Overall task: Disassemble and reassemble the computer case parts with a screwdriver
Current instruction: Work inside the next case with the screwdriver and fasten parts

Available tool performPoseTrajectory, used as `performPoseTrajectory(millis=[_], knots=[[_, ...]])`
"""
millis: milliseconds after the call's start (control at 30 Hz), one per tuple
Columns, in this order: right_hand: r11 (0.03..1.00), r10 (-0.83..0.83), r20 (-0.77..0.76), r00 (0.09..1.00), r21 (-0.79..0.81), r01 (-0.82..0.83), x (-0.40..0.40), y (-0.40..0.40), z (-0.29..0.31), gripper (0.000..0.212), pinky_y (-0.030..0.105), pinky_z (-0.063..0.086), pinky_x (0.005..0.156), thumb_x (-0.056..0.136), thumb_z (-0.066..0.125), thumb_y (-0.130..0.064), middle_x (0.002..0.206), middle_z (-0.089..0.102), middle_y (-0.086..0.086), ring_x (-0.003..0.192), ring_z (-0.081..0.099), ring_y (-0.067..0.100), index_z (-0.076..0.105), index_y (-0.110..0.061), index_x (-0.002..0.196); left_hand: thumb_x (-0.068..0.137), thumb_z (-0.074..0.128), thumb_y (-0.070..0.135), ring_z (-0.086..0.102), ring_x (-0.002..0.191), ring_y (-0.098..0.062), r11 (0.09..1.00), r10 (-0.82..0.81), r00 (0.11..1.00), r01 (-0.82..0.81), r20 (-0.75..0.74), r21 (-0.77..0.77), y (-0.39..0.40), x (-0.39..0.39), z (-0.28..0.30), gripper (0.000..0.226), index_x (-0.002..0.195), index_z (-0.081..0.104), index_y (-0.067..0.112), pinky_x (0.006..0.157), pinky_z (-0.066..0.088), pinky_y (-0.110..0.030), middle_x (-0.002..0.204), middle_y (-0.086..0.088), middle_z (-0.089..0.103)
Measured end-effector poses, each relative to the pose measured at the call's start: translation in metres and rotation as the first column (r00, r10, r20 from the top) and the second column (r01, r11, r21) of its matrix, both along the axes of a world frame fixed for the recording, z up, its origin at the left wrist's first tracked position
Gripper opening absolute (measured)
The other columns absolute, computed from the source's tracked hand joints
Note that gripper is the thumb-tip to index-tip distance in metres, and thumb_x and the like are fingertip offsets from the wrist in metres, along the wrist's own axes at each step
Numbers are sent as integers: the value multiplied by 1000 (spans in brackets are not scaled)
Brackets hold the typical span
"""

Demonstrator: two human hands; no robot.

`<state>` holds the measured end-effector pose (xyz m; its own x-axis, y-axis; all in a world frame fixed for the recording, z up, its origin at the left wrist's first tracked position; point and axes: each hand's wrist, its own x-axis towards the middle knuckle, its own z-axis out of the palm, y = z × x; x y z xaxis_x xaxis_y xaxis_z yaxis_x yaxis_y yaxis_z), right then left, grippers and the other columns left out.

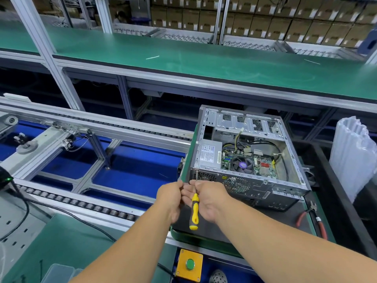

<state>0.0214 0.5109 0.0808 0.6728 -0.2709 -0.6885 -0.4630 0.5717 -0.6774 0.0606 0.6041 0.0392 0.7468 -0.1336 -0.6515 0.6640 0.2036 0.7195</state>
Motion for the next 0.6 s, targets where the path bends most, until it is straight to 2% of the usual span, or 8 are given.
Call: performPoseTrajectory(millis=[67, 133, 200, 300, 400, 500, 600], knots=[[999, -34, -17, 999, 15, 35, -1, 1, -1, 26, 33, 59, 58, 108, 38, -7, 75, 72, 14, 58, 68, 22, 63, -1, 109, 94, 52, 12, 33, 47, -13, 999, 12, 999, -10, -40, 30, 8, -19, -4, 28, 67, 57, 15, 47, 24, -26, 55, -1, 46], [998, -49, -19, 999, 43, 50, -1, 2, -2, 25, 33, 59, 59, 108, 40, -8, 73, 73, 12, 57, 69, 22, 63, -3, 112, 93, 49, 15, 30, 48, -13, 998, -61, 996, 62, -70, 16, 15, -42, -6, 28, 65, 54, 18, 48, 22, -26, 56, 0, 43], [996, -66, -19, 998, 58, 67, 0, 4, -2, 24, 32, 60, 58, 108, 41, -9, 70, 73, 11, 56, 69, 21, 64, -3, 113, 97, 48, 24, 33, 49, -14, 987, -160, 983, 157, -86, -47, 20, -64, -2, 29, 69, 56, 18, 48, 23, -28, 59, -2, 44], [992, -98, -12, 995, 81, 99, 0, 8, -4, 23, 31, 58, 53, 109, 43, -12, 67, 73, 10, 54, 69, 20, 64, -4, 111, 101, 44, 44, 31, 52, -16, 938, -311, 947, 293, -82, -185, 26, -84, 7, 46, 74, 63, 13, 53, 20, -31, 62, -7, 45], [985, -121, -15, 993, 124, 122, -2, 9, -5, 25, 29, 58, 51, 110, 42, -16, 69, 73, 10, 55, 70, 19, 64, -6, 109, 102, 48, 49, 27, 54, -17, 914, -326, 945, 305, -37, -268, 31, -90, 12, 45, 76, 65, 16, 60, 12, -35, 62, -8, 43], [982, -102, -15, 995, 160, 103, -4, 8, -4, 26, 32, 60, 57, 110, 40, -17, 71, 74, 10, 58, 71, 20, 64, -7, 109, 104, 49, 42, 23, 54, -16, 935, -283, 959, 278, 6, -220, 34, -91, 11, 34, 81, 58, 18, 62, 10, -36, 61, -6, 39], [994, -31, 2, 1000, 108, 31, -6, 5, 0, 22, 36, 59, 68, 109, 44, -15, 80, 72, 11, 66, 70, 22, 63, -7, 113, 106, 47, 39, 18, 53, -15, 952, -280, 955, 289, 97, -97, 34, -91, 7, 32, 84, 53, 16, 58, 9, -35, 59, -2, 31]])
